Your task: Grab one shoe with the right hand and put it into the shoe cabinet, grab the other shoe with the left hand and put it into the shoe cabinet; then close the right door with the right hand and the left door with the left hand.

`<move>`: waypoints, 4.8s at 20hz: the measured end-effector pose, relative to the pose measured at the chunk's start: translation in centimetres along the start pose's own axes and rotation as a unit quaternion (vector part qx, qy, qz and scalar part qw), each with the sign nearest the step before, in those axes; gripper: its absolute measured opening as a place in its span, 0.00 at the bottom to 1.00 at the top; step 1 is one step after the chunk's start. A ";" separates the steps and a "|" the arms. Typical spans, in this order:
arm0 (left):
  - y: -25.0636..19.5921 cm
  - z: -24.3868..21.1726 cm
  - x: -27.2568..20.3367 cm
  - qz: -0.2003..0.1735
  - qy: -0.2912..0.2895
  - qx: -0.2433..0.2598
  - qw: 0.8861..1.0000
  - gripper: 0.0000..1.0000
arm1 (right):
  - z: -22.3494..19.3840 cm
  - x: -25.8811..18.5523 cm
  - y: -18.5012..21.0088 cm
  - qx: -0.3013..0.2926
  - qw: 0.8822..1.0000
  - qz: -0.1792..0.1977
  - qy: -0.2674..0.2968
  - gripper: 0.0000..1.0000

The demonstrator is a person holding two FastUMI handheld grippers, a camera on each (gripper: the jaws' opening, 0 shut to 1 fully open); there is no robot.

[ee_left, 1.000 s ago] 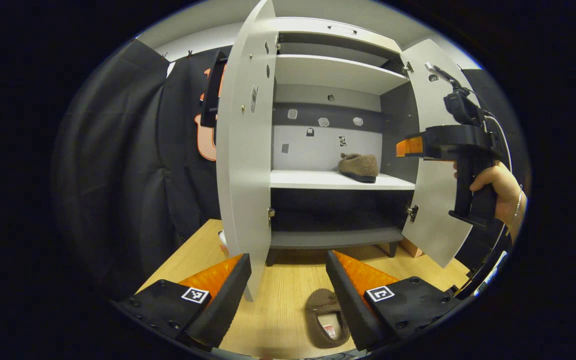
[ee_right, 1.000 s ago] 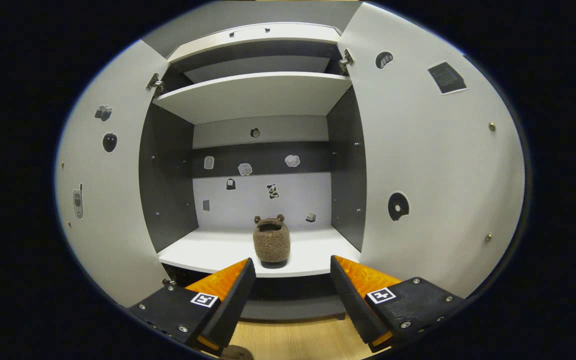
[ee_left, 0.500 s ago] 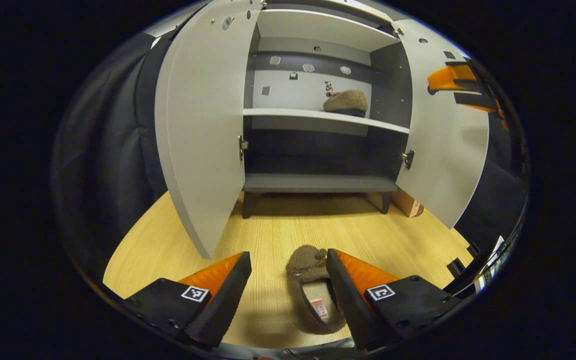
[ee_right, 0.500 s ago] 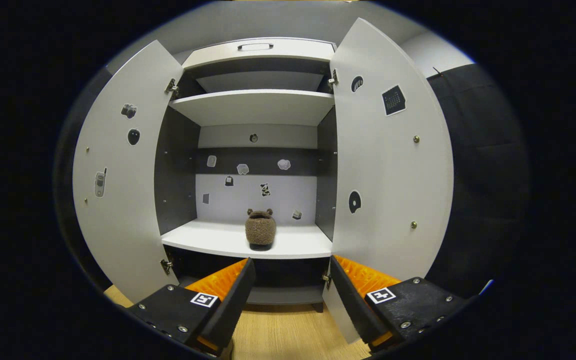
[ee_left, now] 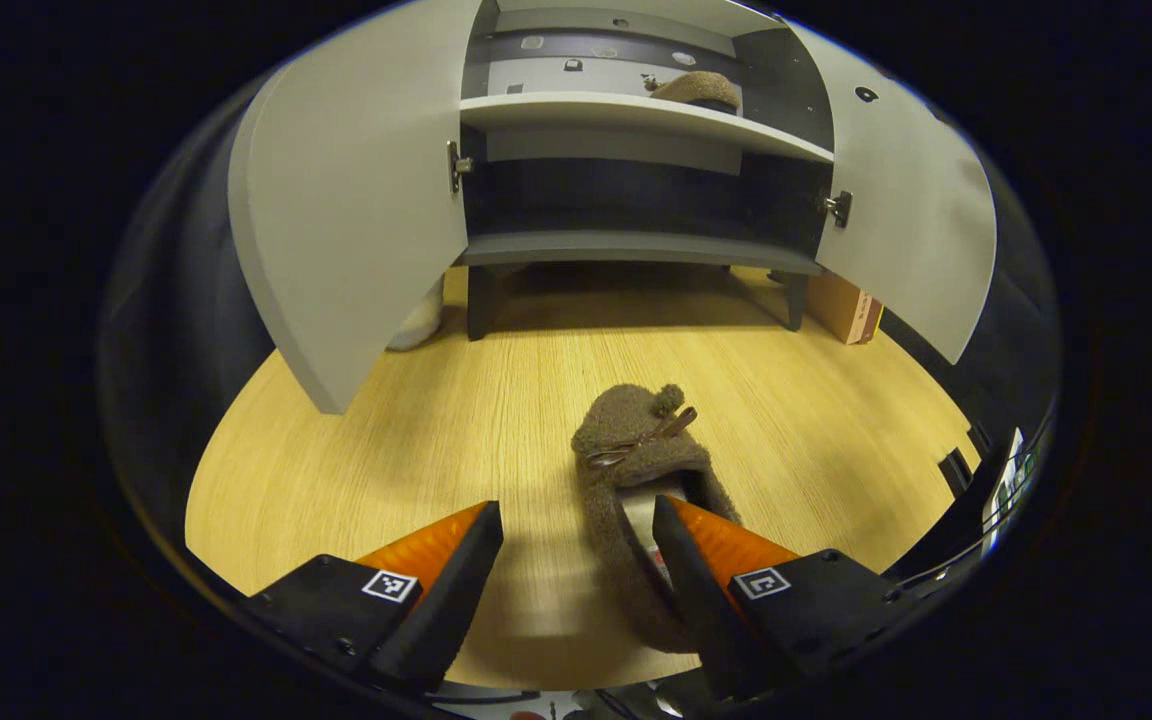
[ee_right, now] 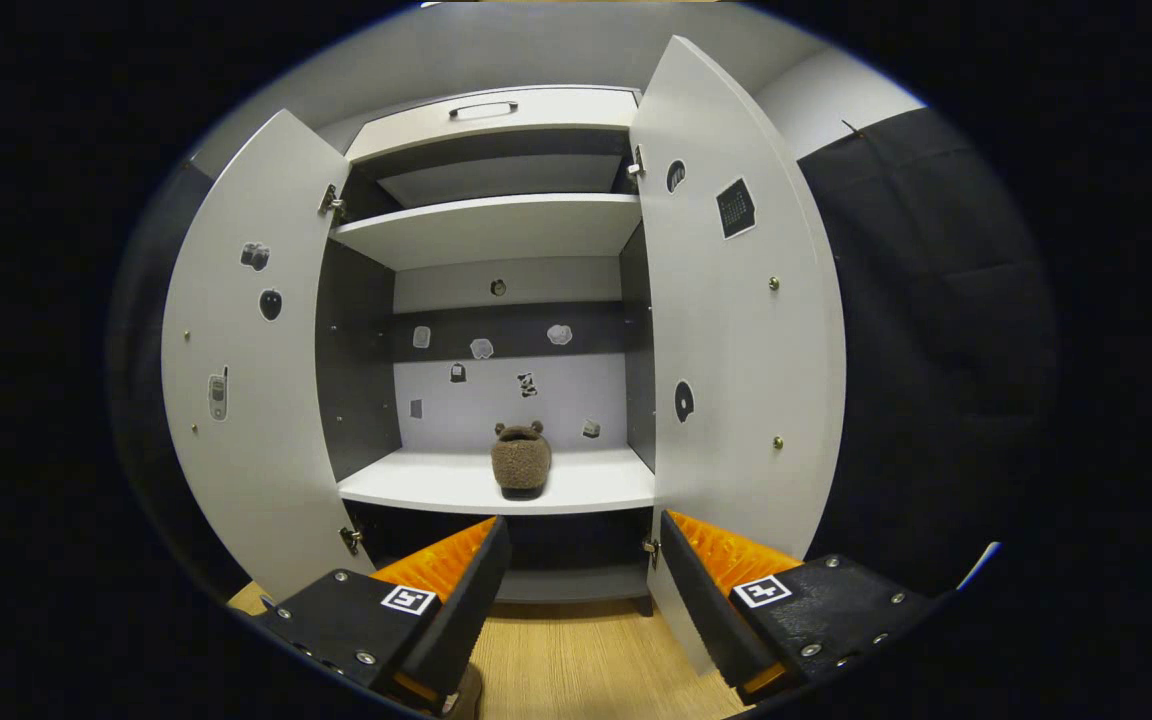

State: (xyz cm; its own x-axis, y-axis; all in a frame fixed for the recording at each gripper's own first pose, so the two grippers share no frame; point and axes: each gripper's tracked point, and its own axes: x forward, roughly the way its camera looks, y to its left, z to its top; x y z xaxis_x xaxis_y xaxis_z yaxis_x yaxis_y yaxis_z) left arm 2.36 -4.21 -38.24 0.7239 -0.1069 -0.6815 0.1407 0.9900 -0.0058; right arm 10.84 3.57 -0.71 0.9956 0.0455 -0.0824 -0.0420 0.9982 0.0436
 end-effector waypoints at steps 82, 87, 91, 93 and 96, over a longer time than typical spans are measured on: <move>0.2 53.7 -5.2 0.036 -0.248 0.006 0.968 0.86 | 1.0 -5.3 -4.3 -0.001 0.999 0.035 -0.007 0.92; -1.1 53.3 -15.2 0.031 -0.325 0.017 0.945 0.96 | 1.5 -6.2 -5.9 0.003 1.000 0.026 -0.011 0.92; -0.8 51.2 -22.3 0.041 -0.366 0.018 0.930 0.95 | 0.9 -6.7 -8.9 -0.006 1.000 0.005 -0.006 0.92; -0.3 49.3 -24.6 0.045 -0.373 0.013 0.927 0.95 | 1.0 -6.8 -10.6 -0.012 1.000 -0.010 -0.001 0.92; 0.3 46.3 -27.1 0.043 -0.372 0.015 0.927 0.96 | 0.8 -6.6 -13.6 -0.026 0.999 -0.037 -0.003 0.92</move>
State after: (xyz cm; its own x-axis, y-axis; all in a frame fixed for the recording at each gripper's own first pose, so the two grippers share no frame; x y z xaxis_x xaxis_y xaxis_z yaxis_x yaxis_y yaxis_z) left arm 14.03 -5.28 14.10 0.9973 -0.0719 0.0152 0.0711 0.9961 0.0526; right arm 4.90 -10.39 0.09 0.9966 -0.0292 -0.0770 0.0282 0.9995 -0.0139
